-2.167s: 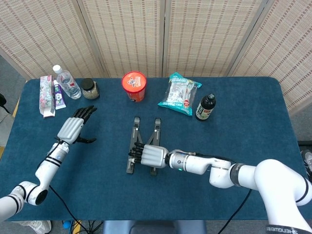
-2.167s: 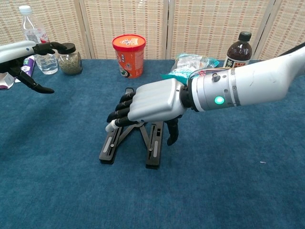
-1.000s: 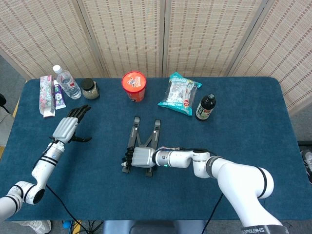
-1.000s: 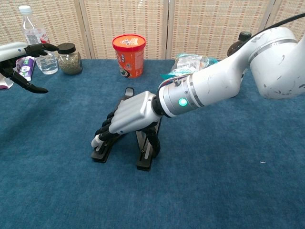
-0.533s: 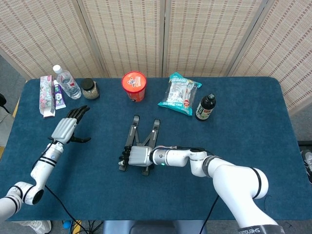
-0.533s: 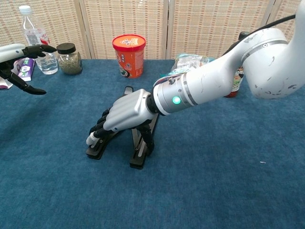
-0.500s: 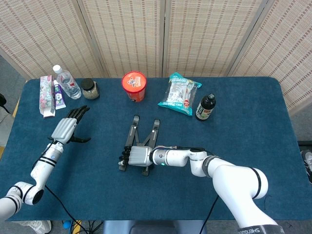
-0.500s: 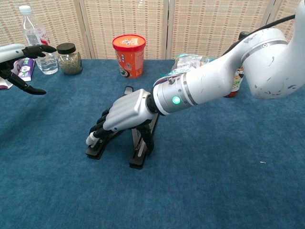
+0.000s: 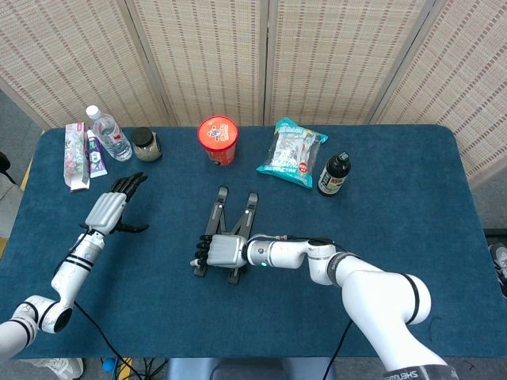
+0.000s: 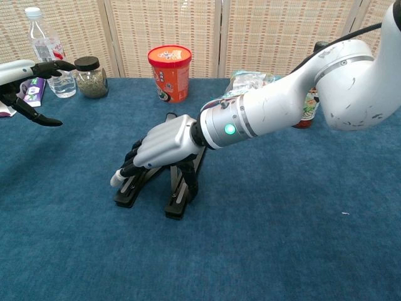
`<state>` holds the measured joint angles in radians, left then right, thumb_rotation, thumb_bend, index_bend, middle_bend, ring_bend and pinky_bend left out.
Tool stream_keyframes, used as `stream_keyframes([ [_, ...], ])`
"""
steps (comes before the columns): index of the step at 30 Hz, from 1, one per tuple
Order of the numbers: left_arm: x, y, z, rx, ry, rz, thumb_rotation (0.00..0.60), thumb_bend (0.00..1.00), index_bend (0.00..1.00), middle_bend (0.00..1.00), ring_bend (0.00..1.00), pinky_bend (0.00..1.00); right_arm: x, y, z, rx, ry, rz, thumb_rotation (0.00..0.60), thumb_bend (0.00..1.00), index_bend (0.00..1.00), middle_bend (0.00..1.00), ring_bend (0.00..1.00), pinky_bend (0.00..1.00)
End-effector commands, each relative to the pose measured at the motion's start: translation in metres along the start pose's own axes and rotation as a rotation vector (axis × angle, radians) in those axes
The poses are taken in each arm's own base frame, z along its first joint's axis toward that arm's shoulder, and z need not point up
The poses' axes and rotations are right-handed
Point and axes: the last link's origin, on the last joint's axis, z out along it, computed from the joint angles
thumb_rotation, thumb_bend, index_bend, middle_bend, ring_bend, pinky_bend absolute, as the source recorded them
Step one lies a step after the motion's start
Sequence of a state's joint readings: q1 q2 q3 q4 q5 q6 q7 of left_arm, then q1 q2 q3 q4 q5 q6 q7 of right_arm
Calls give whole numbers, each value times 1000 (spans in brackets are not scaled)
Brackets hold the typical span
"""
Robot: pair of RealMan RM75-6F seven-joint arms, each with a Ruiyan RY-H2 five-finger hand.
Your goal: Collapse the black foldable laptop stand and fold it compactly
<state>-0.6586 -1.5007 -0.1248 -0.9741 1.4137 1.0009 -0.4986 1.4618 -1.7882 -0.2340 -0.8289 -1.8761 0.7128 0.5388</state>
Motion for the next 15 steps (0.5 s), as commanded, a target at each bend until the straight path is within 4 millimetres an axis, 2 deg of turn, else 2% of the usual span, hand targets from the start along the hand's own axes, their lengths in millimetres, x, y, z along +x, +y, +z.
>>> stream_keyframes([
  [1,0,0,0,-2,0,2,600,116,0,0,0,6,0,0,0,1,11,7,600,66,0,276,0,0],
  [10,-1,2,0,-8,-1,2,600,116,0,0,0,6,0,2,1,-2,19,16,600,99,9,353,0,0],
  [15,-2,1,0,-6,0,2,600,115,0,0,0,6,-1,3,3,-4,32,23,600,113,93,419,24,0],
])
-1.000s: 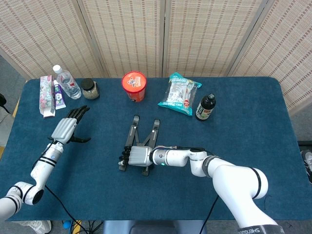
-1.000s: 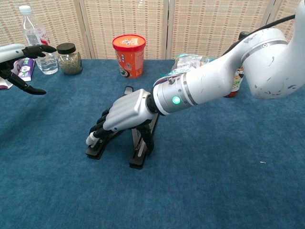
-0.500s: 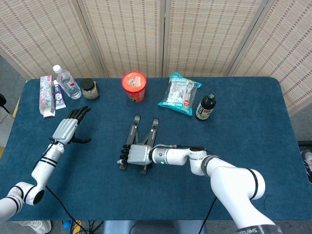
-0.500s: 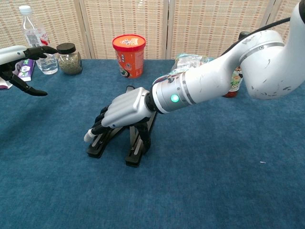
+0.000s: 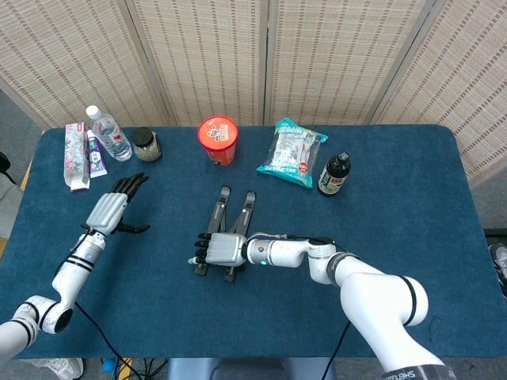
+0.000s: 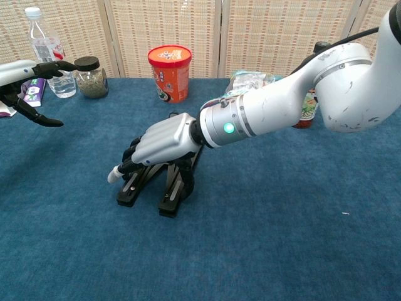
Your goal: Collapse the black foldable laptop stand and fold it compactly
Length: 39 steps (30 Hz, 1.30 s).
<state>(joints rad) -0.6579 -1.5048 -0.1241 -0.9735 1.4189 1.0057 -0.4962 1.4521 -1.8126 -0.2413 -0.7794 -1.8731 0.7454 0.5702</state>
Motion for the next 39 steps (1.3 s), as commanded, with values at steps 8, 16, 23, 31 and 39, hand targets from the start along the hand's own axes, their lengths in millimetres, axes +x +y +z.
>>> stream_keyframes([
  [8,-1,-1,0,-2,0,-2,600,116,0,0,0,7,1,1,3,0,32,7,600,169,186,498,95,0],
  [16,-1,-1,-1,-4,0,-4,600,116,0,0,0,6,3,2,3,-1,66,11,600,205,284,573,165,0],
  [23,-1,0,-1,-9,2,-4,600,116,0,0,0,6,1,1,2,2,81,5,600,211,318,597,195,0],
  [31,1,3,0,-18,7,-1,600,115,0,0,0,7,7,6,-3,-26,97,-4,600,149,3,160,12,0],
  [39,2,9,-1,-30,8,10,600,116,0,0,0,7,9,5,-16,-45,113,5,600,55,0,0,0,0],
])
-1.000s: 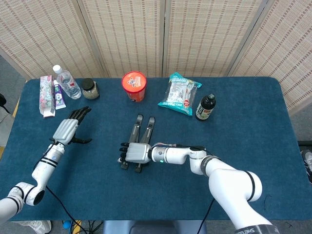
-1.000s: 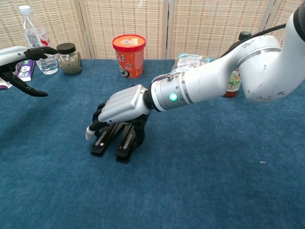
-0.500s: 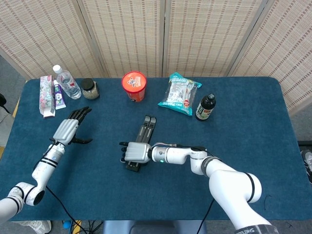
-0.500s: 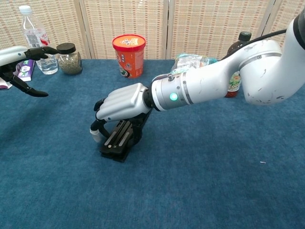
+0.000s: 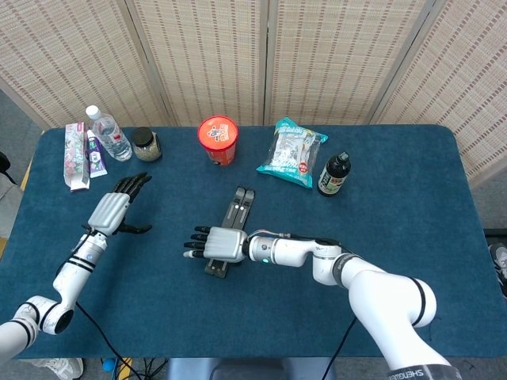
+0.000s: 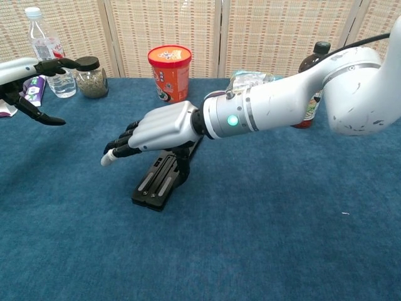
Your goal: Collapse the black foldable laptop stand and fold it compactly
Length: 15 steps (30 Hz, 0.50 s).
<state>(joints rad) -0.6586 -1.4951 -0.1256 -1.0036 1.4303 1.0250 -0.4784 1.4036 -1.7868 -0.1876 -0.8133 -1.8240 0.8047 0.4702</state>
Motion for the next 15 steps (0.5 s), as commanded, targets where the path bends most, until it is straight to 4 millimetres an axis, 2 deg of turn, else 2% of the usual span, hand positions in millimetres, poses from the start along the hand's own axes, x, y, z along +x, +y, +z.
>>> stream_keyframes([
  [1,1,2,0,-3,1,5,600,115,0,0,0,6,3,2,-8,-15,16,2,600,50,0,0,0,0],
  [5,3,4,-1,-8,1,13,600,115,0,0,0,6,10,9,-25,-54,65,25,600,49,0,0,0,0],
  [8,5,5,-2,-10,-1,20,600,116,0,0,0,6,13,16,-47,-110,101,40,600,49,0,0,0,0],
  [15,9,8,-6,-25,13,52,600,116,0,0,0,6,11,28,-116,-305,163,81,600,54,0,0,0,0],
])
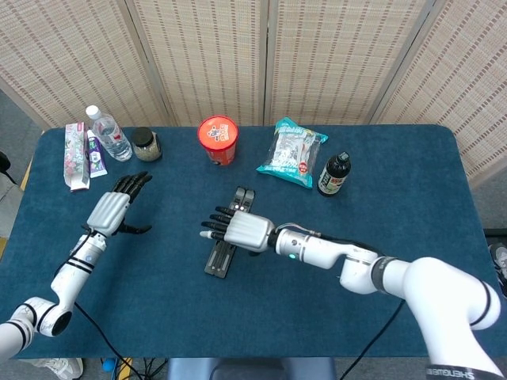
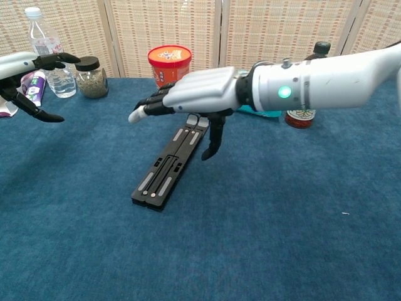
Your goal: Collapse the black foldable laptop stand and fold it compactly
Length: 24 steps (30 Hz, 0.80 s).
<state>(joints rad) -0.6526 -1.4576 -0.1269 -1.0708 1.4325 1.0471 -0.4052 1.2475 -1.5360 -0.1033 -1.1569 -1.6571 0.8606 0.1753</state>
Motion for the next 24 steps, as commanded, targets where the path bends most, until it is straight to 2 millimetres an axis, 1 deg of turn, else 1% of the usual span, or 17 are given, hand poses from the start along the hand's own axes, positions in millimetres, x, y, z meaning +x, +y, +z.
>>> stream_keyframes([
  [1,3,1,-3,-6,5,2,600,116,0,0,0,6,8,19,-52,-174,77,36,600,59,0,0,0,0],
  [3,4,2,-5,-9,10,4,600,116,0,0,0,6,8,23,-73,-240,102,46,600,73,0,0,0,0],
  [4,5,2,-7,-8,14,6,600,116,0,0,0,6,8,25,-86,-286,117,55,600,75,0,0,0,0],
  [9,9,-3,-16,5,14,29,600,115,0,0,0,7,5,34,-144,-469,122,90,600,79,0,0,0,0],
  [12,10,-6,-22,19,16,38,600,115,0,0,0,6,2,36,-172,-554,128,109,600,83,0,0,0,0],
  [18,14,-19,-43,67,22,58,600,115,0,0,0,6,-9,32,-234,-708,150,153,600,85,0,0,0,0],
  [24,25,-28,-63,98,55,102,600,116,0,0,0,5,-17,19,-287,-827,181,143,600,85,0,3,0,0],
])
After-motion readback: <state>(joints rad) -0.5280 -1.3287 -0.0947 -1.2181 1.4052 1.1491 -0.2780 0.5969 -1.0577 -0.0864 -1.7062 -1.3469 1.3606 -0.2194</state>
